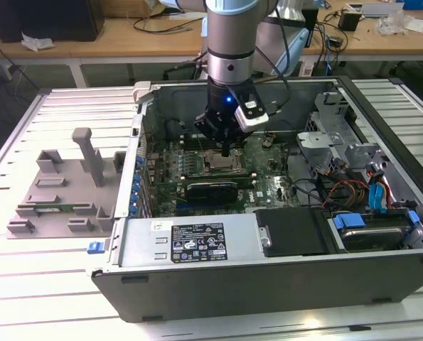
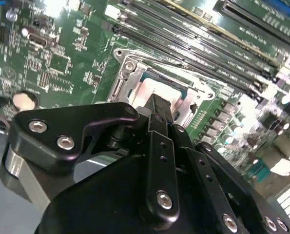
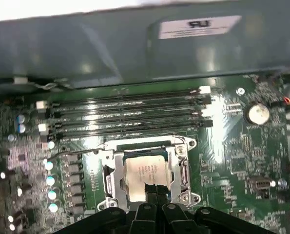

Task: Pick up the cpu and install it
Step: 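Close the cpu cover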

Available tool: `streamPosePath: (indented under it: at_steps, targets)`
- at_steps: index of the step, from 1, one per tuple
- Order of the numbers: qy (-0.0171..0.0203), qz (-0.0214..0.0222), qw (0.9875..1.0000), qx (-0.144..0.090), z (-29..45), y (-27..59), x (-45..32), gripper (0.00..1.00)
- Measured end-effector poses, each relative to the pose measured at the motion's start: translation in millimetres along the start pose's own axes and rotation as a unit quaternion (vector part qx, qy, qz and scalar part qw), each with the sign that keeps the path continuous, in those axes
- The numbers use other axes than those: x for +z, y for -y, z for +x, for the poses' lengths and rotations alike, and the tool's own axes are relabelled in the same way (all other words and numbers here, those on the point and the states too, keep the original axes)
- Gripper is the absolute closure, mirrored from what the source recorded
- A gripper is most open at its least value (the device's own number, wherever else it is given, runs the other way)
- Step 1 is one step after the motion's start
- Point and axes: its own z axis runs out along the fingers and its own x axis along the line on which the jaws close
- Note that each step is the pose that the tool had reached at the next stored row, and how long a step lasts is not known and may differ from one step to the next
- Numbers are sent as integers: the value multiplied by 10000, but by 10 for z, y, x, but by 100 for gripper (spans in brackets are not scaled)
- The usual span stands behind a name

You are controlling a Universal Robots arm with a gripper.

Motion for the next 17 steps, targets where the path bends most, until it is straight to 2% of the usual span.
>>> streamPosePath:
  at_steps: [1, 2, 3, 7, 15, 17]
  targets:
    - [4, -1, 9998, -213, 0, 0, 5, 89]
    - [8, 1, 9989, -466, 0, 0, 11, 89]
    - [9, 1, 9987, -502, 5, 0, 15, 89]
    - [8, 1, 9991, -428, 78, 4, 66, 89]
    - [7, 1, 9993, -362, 329, 19, 179, 89]
    - [7, 1, 9993, -363, 339, 19, 208, 89]
